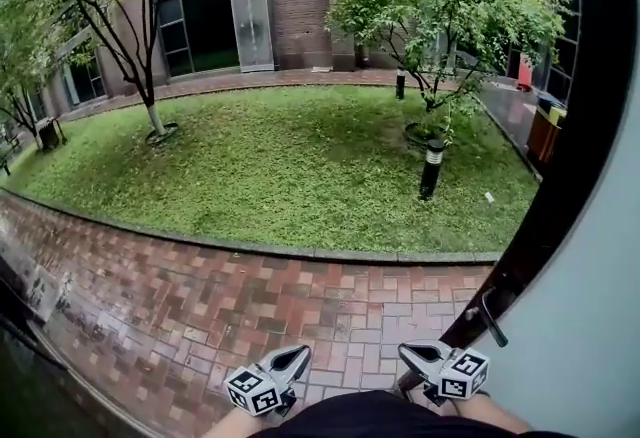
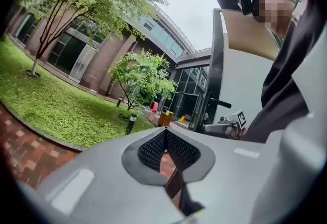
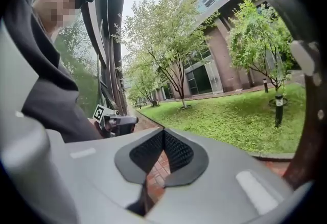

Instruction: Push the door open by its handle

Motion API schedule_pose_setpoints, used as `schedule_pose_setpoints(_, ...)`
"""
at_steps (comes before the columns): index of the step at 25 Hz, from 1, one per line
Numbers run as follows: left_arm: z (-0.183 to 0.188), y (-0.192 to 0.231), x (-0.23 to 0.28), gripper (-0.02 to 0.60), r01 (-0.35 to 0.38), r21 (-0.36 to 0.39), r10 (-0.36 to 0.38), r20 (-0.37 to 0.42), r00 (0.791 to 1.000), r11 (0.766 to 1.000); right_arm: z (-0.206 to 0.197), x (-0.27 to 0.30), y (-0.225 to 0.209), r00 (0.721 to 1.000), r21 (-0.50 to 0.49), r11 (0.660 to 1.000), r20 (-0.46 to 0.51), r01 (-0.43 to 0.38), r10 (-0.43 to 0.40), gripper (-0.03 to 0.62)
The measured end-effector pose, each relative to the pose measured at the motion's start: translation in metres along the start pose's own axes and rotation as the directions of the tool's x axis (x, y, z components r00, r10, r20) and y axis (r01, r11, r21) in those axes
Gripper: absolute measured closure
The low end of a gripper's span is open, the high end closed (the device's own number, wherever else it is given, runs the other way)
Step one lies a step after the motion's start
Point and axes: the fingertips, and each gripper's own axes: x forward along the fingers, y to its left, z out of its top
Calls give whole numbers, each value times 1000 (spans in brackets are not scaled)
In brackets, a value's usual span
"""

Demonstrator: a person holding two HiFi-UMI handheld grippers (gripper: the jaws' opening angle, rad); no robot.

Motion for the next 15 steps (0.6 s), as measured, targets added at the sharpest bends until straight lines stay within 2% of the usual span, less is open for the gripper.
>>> schedule_pose_setpoints(9, -6, -1, -3, 581, -31, 16, 31, -4, 1000, 999, -7, 16, 1, 997, -18, 998, -42, -58, 57, 594)
schedule_pose_setpoints(15, 0, -3, -5, 581, -4, 57, 5, -20, 1000, 998, -15, 23, 8, 996, -26, 998, -65, -56, 54, 594)
